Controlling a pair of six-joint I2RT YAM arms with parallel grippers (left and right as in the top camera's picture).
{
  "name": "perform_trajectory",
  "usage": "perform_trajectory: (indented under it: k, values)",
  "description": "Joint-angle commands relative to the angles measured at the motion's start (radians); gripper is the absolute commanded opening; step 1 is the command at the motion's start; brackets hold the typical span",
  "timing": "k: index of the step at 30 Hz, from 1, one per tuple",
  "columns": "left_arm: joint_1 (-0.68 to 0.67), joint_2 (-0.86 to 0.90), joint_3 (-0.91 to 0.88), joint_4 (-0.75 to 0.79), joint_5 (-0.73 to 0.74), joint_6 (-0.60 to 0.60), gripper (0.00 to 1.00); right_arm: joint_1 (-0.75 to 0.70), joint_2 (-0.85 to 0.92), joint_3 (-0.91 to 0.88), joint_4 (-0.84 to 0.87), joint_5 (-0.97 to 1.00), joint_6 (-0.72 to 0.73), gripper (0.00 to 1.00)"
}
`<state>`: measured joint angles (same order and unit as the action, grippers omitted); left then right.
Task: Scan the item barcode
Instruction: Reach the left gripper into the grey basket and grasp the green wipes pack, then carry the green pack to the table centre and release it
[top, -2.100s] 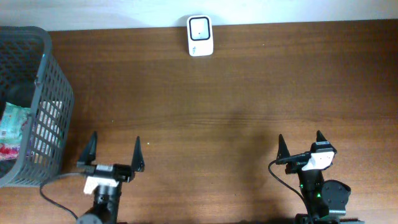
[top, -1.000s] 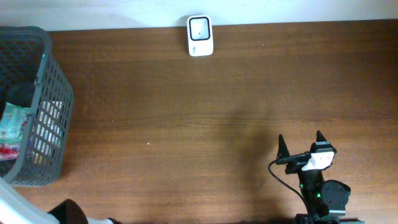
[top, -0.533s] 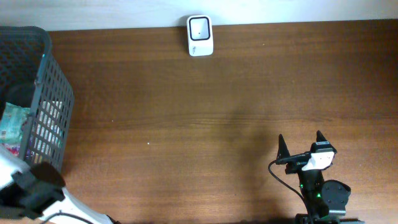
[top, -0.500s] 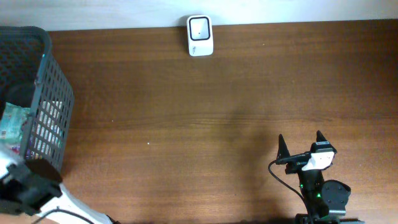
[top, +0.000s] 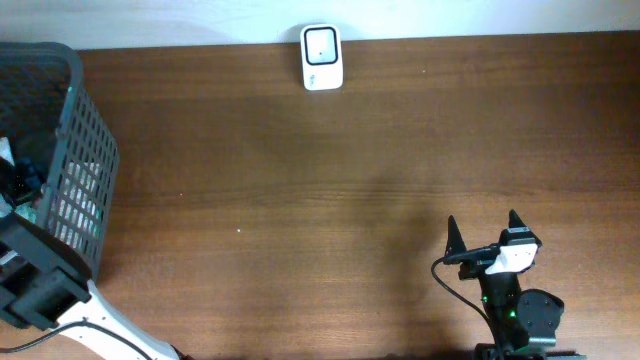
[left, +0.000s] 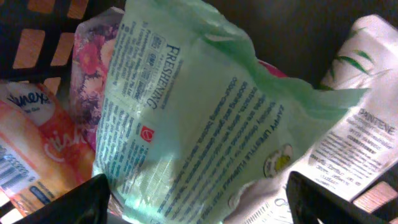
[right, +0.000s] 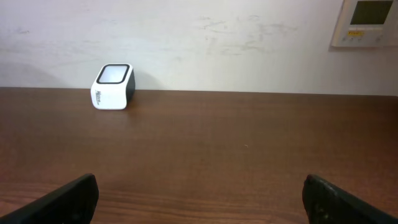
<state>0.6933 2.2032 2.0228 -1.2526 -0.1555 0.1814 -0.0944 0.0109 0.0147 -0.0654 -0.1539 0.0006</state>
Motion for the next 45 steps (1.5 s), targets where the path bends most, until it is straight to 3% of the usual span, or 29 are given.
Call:
perform_trajectory:
  k: [1, 2, 3, 6, 11, 15, 17, 18, 19, 21, 23, 28, 29, 30, 32, 34, 37, 43, 44, 45]
  values:
    - [0.006, 0.008, -0.054, 0.016, -0.001, -0.003, 0.72, 0.009, -0.007, -0.009, -0.001, 0.008, 0.004, 0.99]
    - [0.006, 0.008, -0.056, 0.021, 0.001, -0.004, 0.41, 0.009, -0.007, -0.009, -0.001, 0.008, 0.004, 0.99]
    - [0.006, 0.008, -0.055, 0.021, 0.001, -0.004, 0.18, 0.009, -0.007, -0.009, -0.001, 0.008, 0.004, 0.99]
    - [0.006, 0.006, 0.029, 0.002, 0.03, -0.101, 0.0, 0.009, -0.007, -0.009, -0.001, 0.008, 0.004, 0.99]
    - [0.006, 0.005, 0.582, -0.18, 0.367, -0.18, 0.0, 0.009, -0.007, -0.009, -0.001, 0.008, 0.004, 0.99]
    - [0.006, -0.001, 0.983, -0.254, 0.887, -0.197, 0.0, 0.009, -0.007, -0.009, -0.001, 0.008, 0.004, 0.99]
    - [0.001, -0.005, 1.117, -0.246, 1.329, -0.198, 0.0, 0.009, -0.007, -0.009, -0.001, 0.008, 0.004, 0.99]
    - [-0.011, -0.015, 1.116, -0.241, 1.447, -0.232, 0.0, 0.009, -0.007, -0.009, -0.001, 0.008, 0.004, 0.99]
    - [-0.045, -0.018, 1.116, -0.298, 1.454, -0.249, 0.0, 0.009, -0.007, -0.009, -0.001, 0.008, 0.004, 0.99]
    - [-0.132, -0.018, 1.11, -0.436, 1.334, -0.248, 0.0, 0.009, -0.007, -0.009, -0.001, 0.008, 0.004, 0.99]
    - [-0.243, -0.018, 1.107, -0.435, 1.314, -0.248, 0.0, 0.009, -0.007, -0.009, -0.001, 0.008, 0.004, 0.99]
    - [-0.672, -0.017, 1.075, -0.435, 0.655, -0.249, 0.0, 0.009, -0.007, -0.009, -0.001, 0.008, 0.004, 0.99]
    - [-0.765, -0.017, 1.041, -0.435, 0.468, -0.259, 0.0, 0.009, -0.007, -0.009, -0.001, 0.008, 0.004, 0.99]
    - [-0.875, -0.016, 0.964, -0.435, 0.197, -0.383, 0.0, 0.009, -0.007, -0.009, -0.001, 0.008, 0.004, 0.99]
    - [-0.992, -0.015, 0.802, -0.431, -0.007, -0.613, 0.0, 0.009, -0.007, -0.009, -0.001, 0.008, 0.004, 0.99]
    - [-1.088, -0.014, 0.591, -0.362, -0.025, -0.718, 0.0, 0.009, -0.007, -0.009, -0.001, 0.008, 0.004, 0.99]
    - [-1.204, -0.014, 0.243, -0.124, 0.004, -0.823, 0.0, 0.009, -0.007, -0.009, -0.001, 0.008, 0.004, 0.99]
    - [-1.326, -0.01, -0.09, 0.188, 0.061, -0.868, 0.05, 0.009, -0.007, -0.009, -0.001, 0.008, 0.004, 0.99]
    - [-1.334, -0.01, -0.116, 0.217, 0.061, -0.878, 0.19, 0.009, -0.007, -0.009, -0.001, 0.008, 0.004, 0.99]
    - [-1.342, -0.01, -0.148, 0.263, 0.062, -0.878, 0.51, 0.009, -0.007, -0.009, -0.001, 0.008, 0.004, 0.99]
